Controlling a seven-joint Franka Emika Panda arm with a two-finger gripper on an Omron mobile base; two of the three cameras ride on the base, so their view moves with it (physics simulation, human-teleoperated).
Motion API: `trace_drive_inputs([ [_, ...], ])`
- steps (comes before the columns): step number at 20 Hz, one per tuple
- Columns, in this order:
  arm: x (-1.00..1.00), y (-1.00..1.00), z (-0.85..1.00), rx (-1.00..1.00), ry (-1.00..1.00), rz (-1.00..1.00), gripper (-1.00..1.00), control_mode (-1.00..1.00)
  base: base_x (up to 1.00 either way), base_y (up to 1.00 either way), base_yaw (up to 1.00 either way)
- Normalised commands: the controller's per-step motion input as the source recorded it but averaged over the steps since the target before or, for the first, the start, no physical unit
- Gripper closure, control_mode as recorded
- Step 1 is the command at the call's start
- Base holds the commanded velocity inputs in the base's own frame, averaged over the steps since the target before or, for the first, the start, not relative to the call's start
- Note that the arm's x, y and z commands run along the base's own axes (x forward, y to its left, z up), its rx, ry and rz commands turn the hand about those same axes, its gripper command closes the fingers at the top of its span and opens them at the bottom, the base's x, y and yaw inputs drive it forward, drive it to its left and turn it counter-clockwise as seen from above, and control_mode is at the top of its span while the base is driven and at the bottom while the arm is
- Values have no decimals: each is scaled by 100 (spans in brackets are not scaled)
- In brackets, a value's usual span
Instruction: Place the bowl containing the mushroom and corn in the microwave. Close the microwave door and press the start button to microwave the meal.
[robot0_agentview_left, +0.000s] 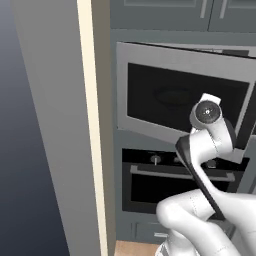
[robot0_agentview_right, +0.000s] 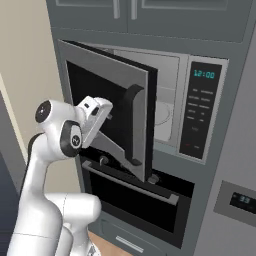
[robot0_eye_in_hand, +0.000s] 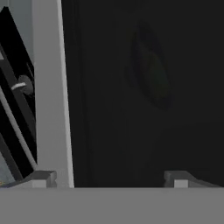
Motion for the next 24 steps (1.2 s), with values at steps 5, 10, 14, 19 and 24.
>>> trace_drive_inputs([
  [5,94,-10,-5,0,5,10,-100,-100,0,0,0],
  [10,79,-24,0,0,2,0,-100,-100,0,0,0],
  [14,72,-20,0,0,0,0,-100,-100,0,0,0],
  [19,69,-18,0,0,0,0,-100,-100,0,0,0],
  [24,15,-13,0,-1,0,0,-100,-100,0,0,0],
])
